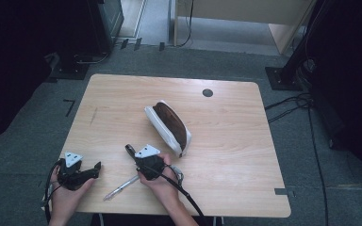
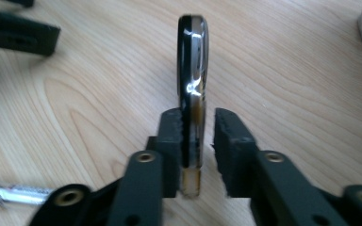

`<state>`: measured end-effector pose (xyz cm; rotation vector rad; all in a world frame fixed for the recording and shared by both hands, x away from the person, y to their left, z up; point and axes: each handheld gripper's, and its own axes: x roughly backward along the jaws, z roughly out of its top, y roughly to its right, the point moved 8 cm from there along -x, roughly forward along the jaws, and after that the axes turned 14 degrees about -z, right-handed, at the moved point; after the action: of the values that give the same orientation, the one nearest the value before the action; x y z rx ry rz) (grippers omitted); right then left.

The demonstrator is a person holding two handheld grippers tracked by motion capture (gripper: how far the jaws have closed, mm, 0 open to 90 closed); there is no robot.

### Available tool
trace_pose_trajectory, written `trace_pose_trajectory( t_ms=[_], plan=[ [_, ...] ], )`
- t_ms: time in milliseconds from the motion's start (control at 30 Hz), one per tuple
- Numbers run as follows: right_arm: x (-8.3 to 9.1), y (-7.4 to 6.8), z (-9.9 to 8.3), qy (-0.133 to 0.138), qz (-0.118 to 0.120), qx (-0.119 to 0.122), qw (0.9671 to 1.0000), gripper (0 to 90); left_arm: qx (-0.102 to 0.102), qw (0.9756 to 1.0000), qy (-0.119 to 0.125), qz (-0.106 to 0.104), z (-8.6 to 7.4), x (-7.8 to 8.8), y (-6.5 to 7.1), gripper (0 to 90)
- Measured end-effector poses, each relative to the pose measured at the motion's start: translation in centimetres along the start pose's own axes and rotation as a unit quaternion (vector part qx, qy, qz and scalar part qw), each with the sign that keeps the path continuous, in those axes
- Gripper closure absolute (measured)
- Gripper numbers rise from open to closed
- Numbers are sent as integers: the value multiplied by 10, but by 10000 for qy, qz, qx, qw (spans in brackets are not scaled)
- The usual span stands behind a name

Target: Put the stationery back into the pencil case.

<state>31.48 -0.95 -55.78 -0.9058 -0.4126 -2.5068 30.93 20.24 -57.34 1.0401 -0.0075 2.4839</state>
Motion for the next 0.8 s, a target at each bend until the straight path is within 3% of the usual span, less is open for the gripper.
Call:
trace_pose_trajectory(
  t_ms=[433,800],
  plan=[
    [10,3,6,179,-11,3,9998,791,0,10000,-1,-1,0,0,0,179],
    [37,16,19,440,-11,-110,9990,792,1,10000,-8,-16,0,0,0,172]
  ],
)
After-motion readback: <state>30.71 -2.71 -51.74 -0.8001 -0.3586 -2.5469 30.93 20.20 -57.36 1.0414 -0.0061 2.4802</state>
